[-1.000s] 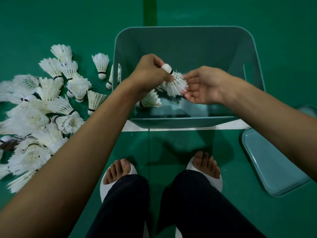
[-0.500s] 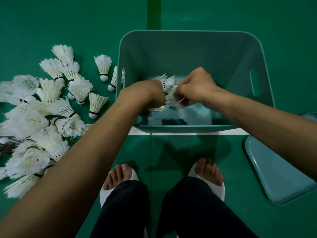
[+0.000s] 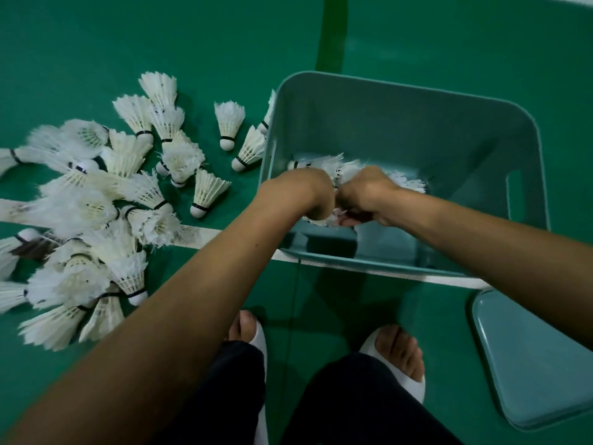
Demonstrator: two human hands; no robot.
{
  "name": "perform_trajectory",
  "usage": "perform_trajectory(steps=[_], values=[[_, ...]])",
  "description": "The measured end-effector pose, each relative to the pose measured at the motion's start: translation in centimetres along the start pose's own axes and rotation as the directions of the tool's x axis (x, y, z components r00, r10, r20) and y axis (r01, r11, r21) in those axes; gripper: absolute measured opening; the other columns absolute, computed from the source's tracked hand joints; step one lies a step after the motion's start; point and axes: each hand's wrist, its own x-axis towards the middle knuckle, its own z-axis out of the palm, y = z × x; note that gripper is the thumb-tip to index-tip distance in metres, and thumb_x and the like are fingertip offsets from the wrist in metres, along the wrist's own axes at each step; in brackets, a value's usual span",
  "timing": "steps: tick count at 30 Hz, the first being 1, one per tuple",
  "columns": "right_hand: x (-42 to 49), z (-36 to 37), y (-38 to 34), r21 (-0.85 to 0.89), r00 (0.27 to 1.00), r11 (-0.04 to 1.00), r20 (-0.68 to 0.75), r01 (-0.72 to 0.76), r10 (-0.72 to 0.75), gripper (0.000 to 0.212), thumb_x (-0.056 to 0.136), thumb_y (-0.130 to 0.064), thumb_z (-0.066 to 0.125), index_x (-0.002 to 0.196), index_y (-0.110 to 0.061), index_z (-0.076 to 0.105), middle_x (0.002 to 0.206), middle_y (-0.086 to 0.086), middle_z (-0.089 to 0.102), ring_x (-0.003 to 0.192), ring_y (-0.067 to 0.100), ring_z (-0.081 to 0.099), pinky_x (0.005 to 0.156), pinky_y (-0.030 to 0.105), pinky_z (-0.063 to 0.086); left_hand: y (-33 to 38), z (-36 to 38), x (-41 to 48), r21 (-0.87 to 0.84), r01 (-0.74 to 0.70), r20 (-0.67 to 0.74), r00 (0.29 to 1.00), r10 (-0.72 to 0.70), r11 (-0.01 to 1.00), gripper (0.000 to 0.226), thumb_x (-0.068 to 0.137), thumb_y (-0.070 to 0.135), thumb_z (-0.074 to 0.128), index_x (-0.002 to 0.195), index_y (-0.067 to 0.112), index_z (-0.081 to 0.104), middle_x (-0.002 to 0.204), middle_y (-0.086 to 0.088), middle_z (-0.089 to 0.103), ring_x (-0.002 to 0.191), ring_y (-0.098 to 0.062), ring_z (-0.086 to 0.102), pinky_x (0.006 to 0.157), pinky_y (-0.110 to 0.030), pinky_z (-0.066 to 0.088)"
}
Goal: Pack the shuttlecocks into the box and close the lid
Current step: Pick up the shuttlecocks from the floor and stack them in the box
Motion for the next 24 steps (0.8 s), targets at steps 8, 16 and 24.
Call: perform_trajectory(steps=[8, 16, 24], values=[[-8.0, -4.2, -5.7, -0.557, 0.865, 0.772, -0.176, 0.307, -0.471, 0.021, 0.087, -0.039, 0.075, 0.079, -0.02, 0.078, 0.079, 0.005, 0.074, 0.071, 0.019, 0.065, 0.067, 0.026, 0.051, -4.1, -0.9, -9.1, -0.391, -0.446, -0.699, 0.713, 0.055, 0.805, 0.026, 0.089, 0.004, 0.052, 0.1, 0.019, 0.07, 0.091, 0.001, 0.072, 0.081, -0.02, 0.068, 0.073, -0.041, 0.057], [-14.2, 9.6, -9.9, -0.293, 0.566, 0.532, 0.039, 0.794, -0.823, 0.034, 0.101, -0.024, 0.051, 0.077, -0.008, 0.069, 0.067, 0.009, 0.066, 0.061, 0.025, 0.064, 0.06, 0.041, 0.055, -19.3, 12.3, -9.2, -0.745, -0.007, -0.624, 0.362, -0.693, 0.667, 0.013, 0.086, 0.007, 0.064, 0.096, 0.015, 0.063, 0.097, -0.001, 0.067, 0.085, -0.014, 0.062, 0.071, -0.028, 0.047], [-9.8, 18.9, -6.5, -0.503, 0.644, 0.429, 0.411, 0.751, -0.645, 0.02, 0.097, -0.021, 0.054, 0.102, -0.019, 0.074, 0.111, 0.007, 0.069, 0.106, 0.031, 0.063, 0.082, 0.04, 0.054, -22.3, 18.4, -11.5, -0.789, 0.101, -0.603, 0.062, -0.795, 0.606, 0.042, 0.082, 0.039, 0.078, 0.098, 0.011, 0.051, 0.096, -0.006, 0.053, 0.089, -0.028, 0.05, 0.077, -0.042, 0.043]])
